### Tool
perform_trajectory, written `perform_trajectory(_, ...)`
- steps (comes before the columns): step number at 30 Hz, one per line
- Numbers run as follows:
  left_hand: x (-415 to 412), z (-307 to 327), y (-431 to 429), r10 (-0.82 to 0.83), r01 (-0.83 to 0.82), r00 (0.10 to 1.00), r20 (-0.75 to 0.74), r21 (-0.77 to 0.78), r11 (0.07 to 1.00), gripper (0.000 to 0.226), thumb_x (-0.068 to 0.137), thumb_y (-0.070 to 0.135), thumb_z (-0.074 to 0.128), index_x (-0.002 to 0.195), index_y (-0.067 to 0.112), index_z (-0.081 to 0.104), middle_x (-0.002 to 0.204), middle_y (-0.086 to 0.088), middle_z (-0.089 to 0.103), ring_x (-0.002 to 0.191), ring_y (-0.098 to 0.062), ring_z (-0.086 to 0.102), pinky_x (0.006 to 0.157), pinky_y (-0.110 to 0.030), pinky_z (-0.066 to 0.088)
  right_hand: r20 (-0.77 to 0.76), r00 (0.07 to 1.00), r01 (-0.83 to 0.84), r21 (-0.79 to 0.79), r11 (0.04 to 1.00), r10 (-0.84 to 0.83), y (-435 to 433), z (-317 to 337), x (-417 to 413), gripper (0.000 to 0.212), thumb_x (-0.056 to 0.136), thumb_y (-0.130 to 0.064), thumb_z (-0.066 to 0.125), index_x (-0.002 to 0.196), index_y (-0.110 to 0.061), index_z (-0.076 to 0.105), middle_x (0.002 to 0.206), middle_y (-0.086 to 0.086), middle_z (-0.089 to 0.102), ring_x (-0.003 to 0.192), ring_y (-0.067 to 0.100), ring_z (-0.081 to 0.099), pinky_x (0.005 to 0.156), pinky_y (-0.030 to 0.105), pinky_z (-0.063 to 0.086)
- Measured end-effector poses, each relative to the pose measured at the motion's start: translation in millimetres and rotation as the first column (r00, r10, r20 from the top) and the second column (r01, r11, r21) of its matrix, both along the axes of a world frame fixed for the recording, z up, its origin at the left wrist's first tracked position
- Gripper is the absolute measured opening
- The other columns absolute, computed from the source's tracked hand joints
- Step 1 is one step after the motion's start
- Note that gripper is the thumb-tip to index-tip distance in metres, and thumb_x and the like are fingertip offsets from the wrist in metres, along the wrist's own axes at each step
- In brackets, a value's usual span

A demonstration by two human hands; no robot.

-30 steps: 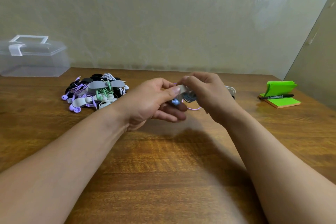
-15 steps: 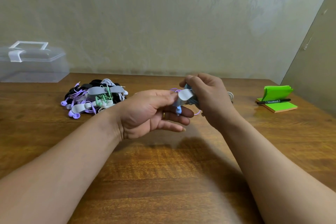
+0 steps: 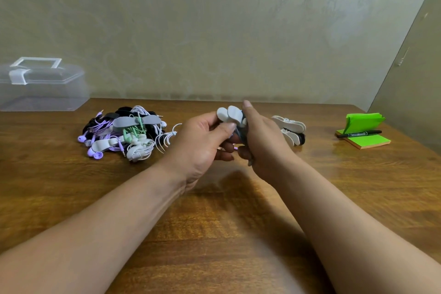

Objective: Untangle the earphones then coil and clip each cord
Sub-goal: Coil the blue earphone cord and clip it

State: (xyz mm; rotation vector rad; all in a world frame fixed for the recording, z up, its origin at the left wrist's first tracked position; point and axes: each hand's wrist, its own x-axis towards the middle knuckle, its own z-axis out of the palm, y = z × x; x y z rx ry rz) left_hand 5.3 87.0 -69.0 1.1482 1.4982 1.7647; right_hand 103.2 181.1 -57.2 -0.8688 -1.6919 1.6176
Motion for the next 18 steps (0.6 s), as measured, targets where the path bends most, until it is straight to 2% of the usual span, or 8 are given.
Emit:
perform_trajectory(2, 1, 2, 0, 0.061, -0.062, 0.998, 0.013, 0.026, 0.998, 0.018, 0.104, 0.008, 0.057, 0.114, 0.008, 0.072, 0.077, -0.006, 0.064, 0.062, -0.010, 0.059, 0.055, -0.024, 0.054, 0.001, 0.999, -0.049, 0.021, 0.999, 0.049, -1, -1, 0, 0.052, 0.108, -0.060, 0.035, 0.103, -0.024, 0.071, 0.064, -0.003, 0.063, 0.059, 0.015, 0.051, 0.052, 0.030, 0.033)
perform_trajectory(4, -1, 2, 2, 0.133, -0.134, 0.991, 0.016, 0.052, 0.990, 0.016, 0.104, 0.006, 0.057, 0.109, 0.005, 0.072, 0.073, -0.007, 0.061, 0.056, -0.012, 0.058, 0.052, -0.026, 0.055, 0.029, 0.998, -0.061, 0.094, 0.994, 0.058, -3, 2, 2, 0.049, 0.111, -0.053, 0.032, 0.102, -0.020, 0.068, 0.068, -0.003, 0.067, 0.055, 0.013, 0.055, 0.048, 0.028, 0.034)
perform_trajectory(8, -14, 1, 3, 0.293, -0.288, 0.955, -0.052, 0.085, 0.954, 0.014, 0.102, 0.010, 0.060, 0.097, 0.013, 0.072, 0.068, -0.004, 0.067, 0.055, -0.015, 0.059, 0.055, -0.029, 0.058, 0.185, 0.974, -0.167, 0.190, 0.967, 0.132, 1, 0, 3, 0.016, 0.105, -0.015, 0.050, 0.107, -0.011, 0.066, 0.091, 0.019, 0.068, 0.065, 0.021, 0.053, 0.053, 0.034, 0.041)
perform_trajectory(10, -21, 0, 2, 0.345, -0.339, 0.937, -0.052, 0.088, 0.936, 0.014, 0.102, 0.010, 0.060, 0.094, 0.011, 0.072, 0.067, -0.004, 0.068, 0.053, -0.015, 0.060, 0.053, -0.029, 0.057, 0.228, 0.961, -0.215, 0.243, 0.946, 0.160, 0, -2, 2, 0.019, 0.100, -0.005, 0.057, 0.115, -0.010, 0.067, 0.089, 0.019, 0.071, 0.064, 0.022, 0.056, 0.057, 0.036, 0.047)
perform_trajectory(14, -25, 1, 2, 0.374, -0.377, 0.926, 0.054, 0.072, 0.923, 0.015, 0.102, 0.011, 0.060, 0.091, 0.009, 0.070, 0.068, -0.007, 0.067, 0.054, -0.016, 0.061, 0.051, -0.025, 0.053, 0.280, 0.955, -0.209, 0.386, 0.899, 0.101, -6, -4, 1, 0.016, 0.101, -0.004, 0.050, 0.105, -0.013, 0.063, 0.084, 0.006, 0.076, 0.057, 0.015, 0.064, 0.054, 0.033, 0.057)
perform_trajectory(16, -26, 2, 2, 0.388, -0.396, 0.916, 0.104, 0.064, 0.916, 0.016, 0.102, 0.012, 0.060, 0.091, 0.010, 0.071, 0.068, -0.007, 0.066, 0.055, -0.016, 0.059, 0.050, -0.024, 0.054, 0.331, 0.942, -0.225, 0.511, 0.830, 0.052, -7, -6, 1, 0.014, 0.098, -0.009, 0.053, 0.098, -0.020, 0.062, 0.079, 0.001, 0.076, 0.058, 0.015, 0.068, 0.056, 0.037, 0.060)
perform_trajectory(18, -30, 0, 0, 0.411, -0.412, 0.911, 0.023, 0.046, 0.910, 0.016, 0.101, 0.014, 0.061, 0.090, 0.013, 0.072, 0.066, -0.005, 0.067, 0.055, -0.016, 0.059, 0.051, -0.028, 0.054, 0.347, 0.938, -0.252, 0.639, 0.727, 0.020, -9, -6, 1, 0.013, 0.095, -0.015, 0.056, 0.095, -0.026, 0.063, 0.077, -0.004, 0.074, 0.064, 0.015, 0.068, 0.060, 0.038, 0.059)
